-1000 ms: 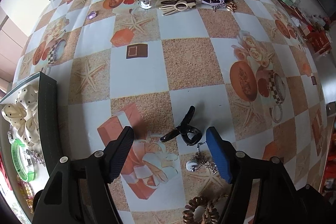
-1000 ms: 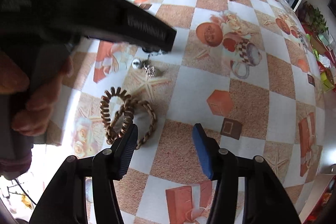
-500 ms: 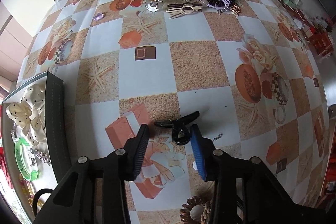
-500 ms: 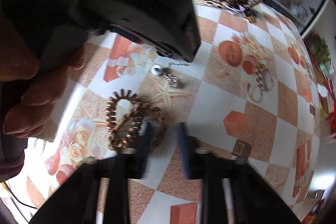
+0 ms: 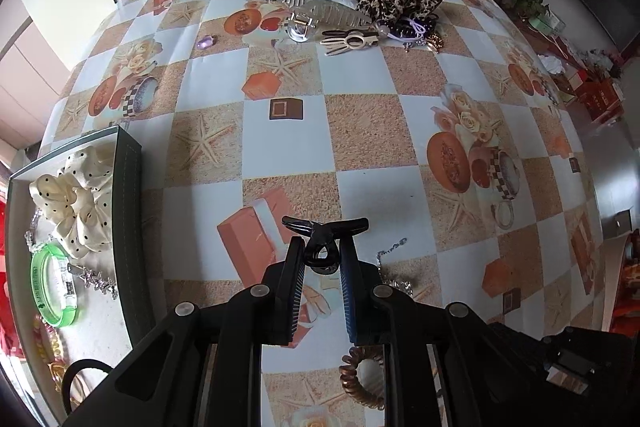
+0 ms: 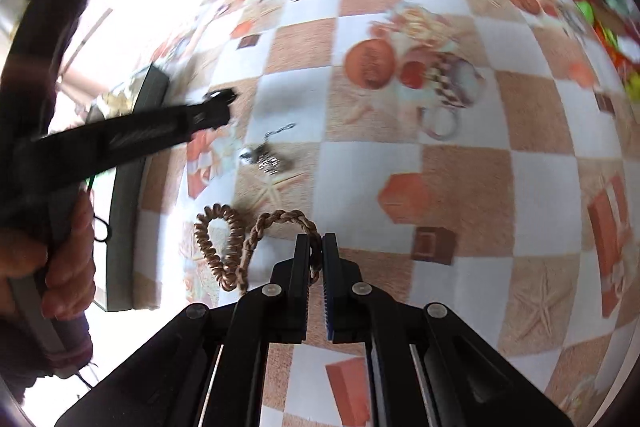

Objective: Organize jewelry
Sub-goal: 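Carry both items over the tray and open the right tool to drop the braided bracelet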

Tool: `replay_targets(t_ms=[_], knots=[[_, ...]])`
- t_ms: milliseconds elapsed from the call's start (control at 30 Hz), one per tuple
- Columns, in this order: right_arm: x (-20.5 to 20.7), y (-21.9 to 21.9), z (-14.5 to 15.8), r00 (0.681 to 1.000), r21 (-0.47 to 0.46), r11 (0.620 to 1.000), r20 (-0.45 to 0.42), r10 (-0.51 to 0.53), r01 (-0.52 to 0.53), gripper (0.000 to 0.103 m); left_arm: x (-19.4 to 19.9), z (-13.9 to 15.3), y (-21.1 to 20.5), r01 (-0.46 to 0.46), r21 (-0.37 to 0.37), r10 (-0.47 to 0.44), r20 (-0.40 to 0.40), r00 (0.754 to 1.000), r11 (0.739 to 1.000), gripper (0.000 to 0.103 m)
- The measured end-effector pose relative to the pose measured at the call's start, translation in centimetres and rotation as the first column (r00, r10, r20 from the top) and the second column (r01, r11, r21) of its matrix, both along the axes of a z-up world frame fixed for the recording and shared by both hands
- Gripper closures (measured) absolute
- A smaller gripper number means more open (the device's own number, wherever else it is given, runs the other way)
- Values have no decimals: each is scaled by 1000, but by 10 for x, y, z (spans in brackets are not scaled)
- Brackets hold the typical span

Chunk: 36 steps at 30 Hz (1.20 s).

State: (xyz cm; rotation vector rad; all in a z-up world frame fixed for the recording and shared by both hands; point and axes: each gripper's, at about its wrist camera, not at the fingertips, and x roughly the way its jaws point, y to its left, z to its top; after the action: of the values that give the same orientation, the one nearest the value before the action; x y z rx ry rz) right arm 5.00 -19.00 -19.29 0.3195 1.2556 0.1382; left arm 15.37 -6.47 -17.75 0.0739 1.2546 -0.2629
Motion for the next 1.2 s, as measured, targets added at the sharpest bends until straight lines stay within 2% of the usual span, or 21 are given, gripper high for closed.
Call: replay_targets(t_ms=[300, 667, 933, 1200], knots=[[-5, -21, 13, 1000, 33, 999, -12, -25, 25, 97, -26, 24, 12, -2, -34, 3, 20, 1000, 999, 83], [-5, -14, 33, 1000, 23, 1000, -7, -16, 17, 97, -59, 51, 43, -37, -69, 41, 57, 998, 997, 83], [5, 16, 55, 999, 19, 999, 32, 40, -41, 97, -81, 67, 83, -113, -86, 120, 79, 990, 990, 83], [17, 57, 70, 991, 17, 992, 59, 120, -121, 97, -98, 70, 126, -206, -87, 213, 85, 973, 975, 83]])
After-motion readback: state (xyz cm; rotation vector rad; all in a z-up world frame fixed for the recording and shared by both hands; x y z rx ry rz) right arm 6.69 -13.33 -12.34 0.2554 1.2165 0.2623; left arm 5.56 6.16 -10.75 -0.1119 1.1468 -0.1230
